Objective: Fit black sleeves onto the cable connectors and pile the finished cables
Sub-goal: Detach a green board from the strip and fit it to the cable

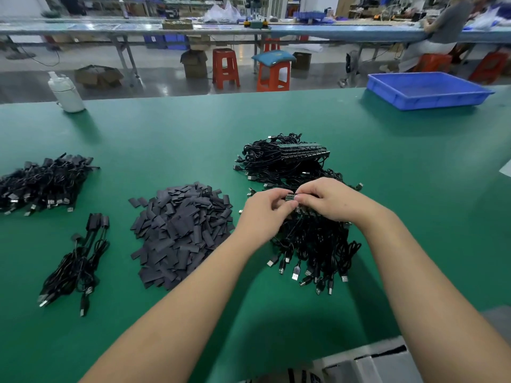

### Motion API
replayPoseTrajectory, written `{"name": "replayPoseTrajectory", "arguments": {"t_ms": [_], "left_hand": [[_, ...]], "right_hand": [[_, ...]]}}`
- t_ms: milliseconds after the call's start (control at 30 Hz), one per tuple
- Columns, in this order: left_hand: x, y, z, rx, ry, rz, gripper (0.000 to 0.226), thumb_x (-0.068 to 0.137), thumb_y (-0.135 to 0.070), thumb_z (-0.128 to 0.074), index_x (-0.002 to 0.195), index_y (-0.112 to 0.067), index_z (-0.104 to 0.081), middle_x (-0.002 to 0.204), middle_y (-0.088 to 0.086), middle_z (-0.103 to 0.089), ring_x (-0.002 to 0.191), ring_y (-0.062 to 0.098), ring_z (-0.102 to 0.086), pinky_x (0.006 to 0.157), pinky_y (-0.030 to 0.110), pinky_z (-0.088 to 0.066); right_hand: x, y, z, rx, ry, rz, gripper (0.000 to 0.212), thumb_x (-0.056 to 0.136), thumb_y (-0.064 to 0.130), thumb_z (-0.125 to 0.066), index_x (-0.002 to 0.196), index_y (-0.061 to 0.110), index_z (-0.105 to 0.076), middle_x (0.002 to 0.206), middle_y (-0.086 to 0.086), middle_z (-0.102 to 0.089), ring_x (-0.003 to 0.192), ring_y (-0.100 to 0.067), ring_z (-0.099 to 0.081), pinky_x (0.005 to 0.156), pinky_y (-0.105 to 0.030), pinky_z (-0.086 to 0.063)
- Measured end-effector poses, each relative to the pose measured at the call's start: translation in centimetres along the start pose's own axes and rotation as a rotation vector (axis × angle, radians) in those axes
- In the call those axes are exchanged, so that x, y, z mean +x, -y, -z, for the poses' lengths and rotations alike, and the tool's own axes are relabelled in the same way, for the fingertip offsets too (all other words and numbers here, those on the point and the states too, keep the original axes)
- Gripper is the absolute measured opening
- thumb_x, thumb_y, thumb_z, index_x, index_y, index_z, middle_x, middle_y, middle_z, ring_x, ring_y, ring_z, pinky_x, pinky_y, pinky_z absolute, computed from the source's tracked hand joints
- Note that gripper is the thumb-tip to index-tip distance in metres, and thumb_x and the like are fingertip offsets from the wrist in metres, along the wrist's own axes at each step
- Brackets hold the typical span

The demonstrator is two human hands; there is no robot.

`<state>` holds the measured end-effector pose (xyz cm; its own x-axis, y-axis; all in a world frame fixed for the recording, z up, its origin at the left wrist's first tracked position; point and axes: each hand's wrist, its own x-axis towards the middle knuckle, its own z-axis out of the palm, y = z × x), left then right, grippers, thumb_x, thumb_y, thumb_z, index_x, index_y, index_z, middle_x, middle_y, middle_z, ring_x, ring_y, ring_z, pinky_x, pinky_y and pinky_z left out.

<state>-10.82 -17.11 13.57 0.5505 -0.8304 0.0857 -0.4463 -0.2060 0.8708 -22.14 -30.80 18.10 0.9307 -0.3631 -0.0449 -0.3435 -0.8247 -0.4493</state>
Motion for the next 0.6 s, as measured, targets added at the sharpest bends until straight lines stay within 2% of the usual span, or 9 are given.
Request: {"name": "replayPoseTrajectory", "arguments": {"t_ms": [33, 100, 167, 233, 333, 433, 533, 600], "left_hand": [[0.2, -0.3, -0.1, 0.029, -0.02, -0.005, 0.011, 0.092, -0.032, -0.065, 0.089, -0.021, -0.068, 0.057, -0.012, -0.056, 0.054, 0.005, -0.047, 0.058, 0.023, -0.042], [0.4, -0.6, -0.3, 0.095, -0.055, 0.001, 0.027, 0.092, -0.028, -0.065, 0.076, -0.006, -0.06, 0.056, 0.005, -0.049, 0.053, 0.013, -0.037, 0.053, 0.028, -0.034], [0.4, -0.9, -0.3, 0.149, -0.075, 0.017, 0.033, 0.092, -0.026, -0.063, 0.069, -0.005, -0.052, 0.055, 0.004, -0.044, 0.052, 0.016, -0.034, 0.05, 0.028, -0.028], [0.5, -1.2, -0.3, 0.179, -0.079, 0.029, 0.035, 0.094, -0.025, -0.062, 0.065, -0.011, -0.049, 0.054, -0.002, -0.044, 0.05, 0.016, -0.035, 0.049, 0.028, -0.027], [0.6, -1.8, -0.2, 0.232, -0.108, 0.013, 0.036, 0.094, -0.022, -0.06, 0.061, -0.015, -0.046, 0.054, -0.003, -0.045, 0.051, 0.014, -0.038, 0.055, 0.031, -0.028], [0.5, -2.6, -0.3, 0.296, -0.182, -0.037, 0.038, 0.094, -0.021, -0.058, 0.06, -0.019, -0.042, 0.053, -0.005, -0.043, 0.058, 0.021, -0.042, 0.058, 0.034, -0.029], [0.4, -3.3, -0.6, 0.31, -0.266, -0.078, 0.031, 0.095, -0.021, -0.056, 0.065, -0.019, -0.048, 0.054, -0.005, -0.046, 0.062, 0.025, -0.045, 0.059, 0.035, -0.033], [0.3, -3.5, -0.9, 0.326, -0.315, -0.114, 0.025, 0.096, -0.023, -0.055, 0.071, -0.018, -0.057, 0.06, -0.001, -0.056, 0.064, 0.026, -0.05, 0.061, 0.036, -0.039]], "right_hand": [[0.0, 0.1, -0.2, -0.011, -0.006, -0.008, 0.026, 0.102, 0.029, -0.052, 0.077, 0.034, -0.06, 0.063, 0.011, -0.054, 0.056, 0.0, -0.048, 0.057, -0.023, -0.035], [0.0, 0.3, -0.4, -0.03, -0.023, -0.018, 0.025, 0.103, 0.03, -0.051, 0.081, 0.027, -0.063, 0.064, 0.009, -0.055, 0.058, -0.004, -0.046, 0.057, -0.024, -0.037], [0.0, 0.5, -0.6, -0.029, -0.05, -0.03, 0.025, 0.103, 0.03, -0.051, 0.081, 0.027, -0.062, 0.064, 0.009, -0.055, 0.059, -0.007, -0.047, 0.057, -0.026, -0.037], [-0.1, 0.7, -0.6, -0.023, -0.092, -0.035, 0.027, 0.102, 0.029, -0.051, 0.076, 0.031, -0.059, 0.063, 0.011, -0.054, 0.059, -0.005, -0.047, 0.057, -0.025, -0.035], [-0.3, 1.0, -0.7, -0.025, -0.165, -0.054, 0.032, 0.101, 0.029, -0.053, 0.07, 0.037, -0.054, 0.06, 0.011, -0.053, 0.059, -0.001, -0.045, 0.056, -0.026, -0.033], [-0.3, 1.4, -0.4, -0.031, -0.235, -0.083, 0.028, 0.099, 0.029, -0.054, 0.072, 0.036, -0.059, 0.063, 0.008, -0.059, 0.06, -0.008, -0.05, 0.059, -0.031, -0.04], [-0.3, 1.7, 0.1, -0.035, -0.296, -0.08, 0.029, 0.096, 0.027, -0.056, 0.069, 0.037, -0.06, 0.058, 0.008, -0.057, 0.057, -0.011, -0.051, 0.059, -0.031, -0.039], [-0.3, 1.8, 0.3, -0.041, -0.342, -0.087, 0.026, 0.096, 0.027, -0.056, 0.072, 0.033, -0.065, 0.055, 0.007, -0.057, 0.056, -0.012, -0.051, 0.058, -0.03, -0.039]]}}
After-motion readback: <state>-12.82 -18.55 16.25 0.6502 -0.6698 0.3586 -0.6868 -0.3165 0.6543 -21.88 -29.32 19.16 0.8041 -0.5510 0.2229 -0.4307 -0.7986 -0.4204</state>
